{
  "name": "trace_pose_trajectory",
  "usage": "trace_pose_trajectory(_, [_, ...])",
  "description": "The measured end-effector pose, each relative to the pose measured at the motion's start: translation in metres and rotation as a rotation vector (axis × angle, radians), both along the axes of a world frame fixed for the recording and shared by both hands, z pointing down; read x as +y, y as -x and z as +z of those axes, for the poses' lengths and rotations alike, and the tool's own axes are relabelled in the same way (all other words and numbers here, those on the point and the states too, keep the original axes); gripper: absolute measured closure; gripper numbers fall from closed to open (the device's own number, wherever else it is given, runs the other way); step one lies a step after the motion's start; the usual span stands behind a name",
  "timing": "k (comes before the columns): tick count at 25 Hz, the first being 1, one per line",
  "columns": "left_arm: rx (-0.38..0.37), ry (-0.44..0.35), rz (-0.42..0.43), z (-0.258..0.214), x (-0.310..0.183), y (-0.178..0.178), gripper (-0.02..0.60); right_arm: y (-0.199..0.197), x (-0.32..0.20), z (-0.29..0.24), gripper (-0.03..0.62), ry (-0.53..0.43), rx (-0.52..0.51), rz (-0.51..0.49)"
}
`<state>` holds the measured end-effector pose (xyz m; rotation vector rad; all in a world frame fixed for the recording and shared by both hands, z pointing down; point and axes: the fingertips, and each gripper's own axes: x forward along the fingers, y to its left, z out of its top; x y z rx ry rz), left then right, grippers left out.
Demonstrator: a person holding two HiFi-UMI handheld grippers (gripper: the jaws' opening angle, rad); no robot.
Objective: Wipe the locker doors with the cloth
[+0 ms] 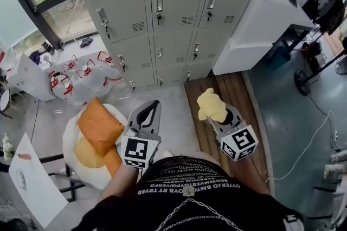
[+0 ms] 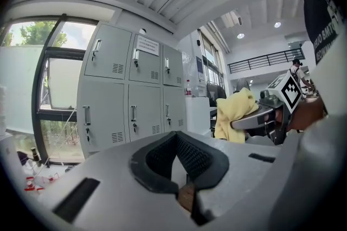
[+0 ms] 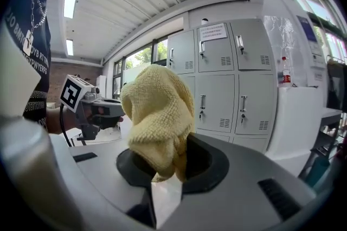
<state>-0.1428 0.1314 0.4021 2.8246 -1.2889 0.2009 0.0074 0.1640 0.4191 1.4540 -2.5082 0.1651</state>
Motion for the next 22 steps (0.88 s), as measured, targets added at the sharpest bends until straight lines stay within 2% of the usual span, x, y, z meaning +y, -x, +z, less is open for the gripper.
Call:
trace_pose_trajectory(7, [-0.019, 0.026, 0.047, 0.009, -0.012, -0.011, 0.576, -0.013, -0.010, 0.006, 0.516, 0.013, -0.032, 0.053])
trace_pose_trajectory(11, [-0.039, 0.045, 0.054, 0.019, -0.023, -0.015, 0.576, -0.013, -0.021, 0.021, 0.516, 0.029, -0.036, 0.048])
trace_pose_trajectory(14, [-0.046, 0.049, 0.028, 0.022, -0.034, -0.011, 0.577, -0.011, -0.032, 0.027, 0.516, 0.034, -0.048, 0.031])
trace_pose_trajectory(19, [-0.045, -0.017, -0.067, 0.009, -0.062, 0.002, 0.576, -0.012, -0.063, 0.022, 0.516, 0.006, -0.054, 0.014])
trace_pose_trajectory(22, [-0.034, -0.024, -0.093, 0.007, -0.079, 0.001, 0.576, -0.015, -0.080, 0.020, 0.516, -0.001, -0.061, 0.005])
